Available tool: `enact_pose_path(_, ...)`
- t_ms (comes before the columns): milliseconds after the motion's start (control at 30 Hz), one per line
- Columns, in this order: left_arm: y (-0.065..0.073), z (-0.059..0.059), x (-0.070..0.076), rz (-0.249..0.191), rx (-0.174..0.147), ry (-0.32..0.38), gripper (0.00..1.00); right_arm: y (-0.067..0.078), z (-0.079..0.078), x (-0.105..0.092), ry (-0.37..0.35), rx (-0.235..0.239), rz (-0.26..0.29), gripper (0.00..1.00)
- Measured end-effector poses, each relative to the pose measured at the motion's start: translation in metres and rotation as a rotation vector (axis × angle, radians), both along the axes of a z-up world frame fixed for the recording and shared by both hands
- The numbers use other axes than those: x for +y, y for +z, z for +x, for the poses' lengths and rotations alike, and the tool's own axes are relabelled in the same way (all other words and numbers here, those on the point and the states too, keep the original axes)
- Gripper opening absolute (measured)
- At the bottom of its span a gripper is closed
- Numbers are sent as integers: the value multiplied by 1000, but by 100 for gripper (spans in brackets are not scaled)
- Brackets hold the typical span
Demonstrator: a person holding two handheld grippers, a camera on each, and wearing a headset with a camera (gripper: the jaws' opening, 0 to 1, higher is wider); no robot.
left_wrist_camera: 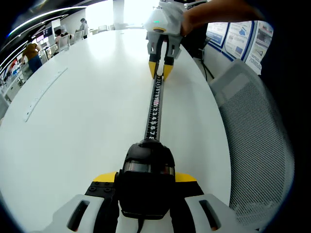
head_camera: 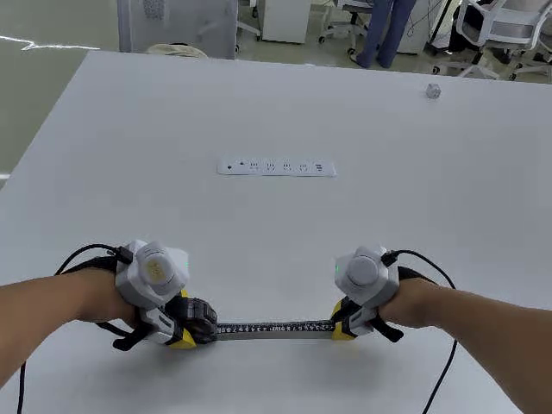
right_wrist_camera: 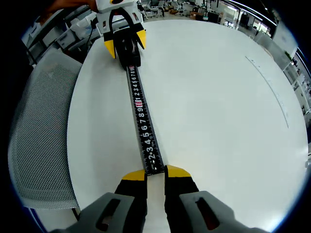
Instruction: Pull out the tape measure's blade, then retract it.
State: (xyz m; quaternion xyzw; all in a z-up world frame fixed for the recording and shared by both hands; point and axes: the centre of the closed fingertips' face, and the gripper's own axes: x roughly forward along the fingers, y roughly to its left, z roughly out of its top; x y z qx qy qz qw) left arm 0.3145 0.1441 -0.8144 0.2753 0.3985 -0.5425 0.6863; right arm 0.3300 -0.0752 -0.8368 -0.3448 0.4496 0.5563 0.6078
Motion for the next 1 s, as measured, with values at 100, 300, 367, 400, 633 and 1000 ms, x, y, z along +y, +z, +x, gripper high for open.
enact_pose_path(100, 0, 0, 0, -1, -1, 2, 37, 0, 0, -1, 1, 0, -2, 11)
enact_pose_path(300, 0, 0, 0, -1, -1, 3, 37, 0, 1, -5, -1, -1, -6, 11)
enact_pose_path(367, 0, 0, 0, -2, -1, 4, 37, 0, 1, -6, -3, -1, -6, 11)
enact_pose_path(400, 0, 0, 0, -2, -1, 4, 37, 0, 1, -7, -3, -2, -7, 11)
enact_pose_path(633, 0, 0, -1, -3, -1, 6, 37, 0, 1, -9, -4, -5, -5, 11)
enact_pose_path(1000, 0, 0, 0, -4, 1, 5, 38, 0, 2, -14, -5, -8, -13, 11)
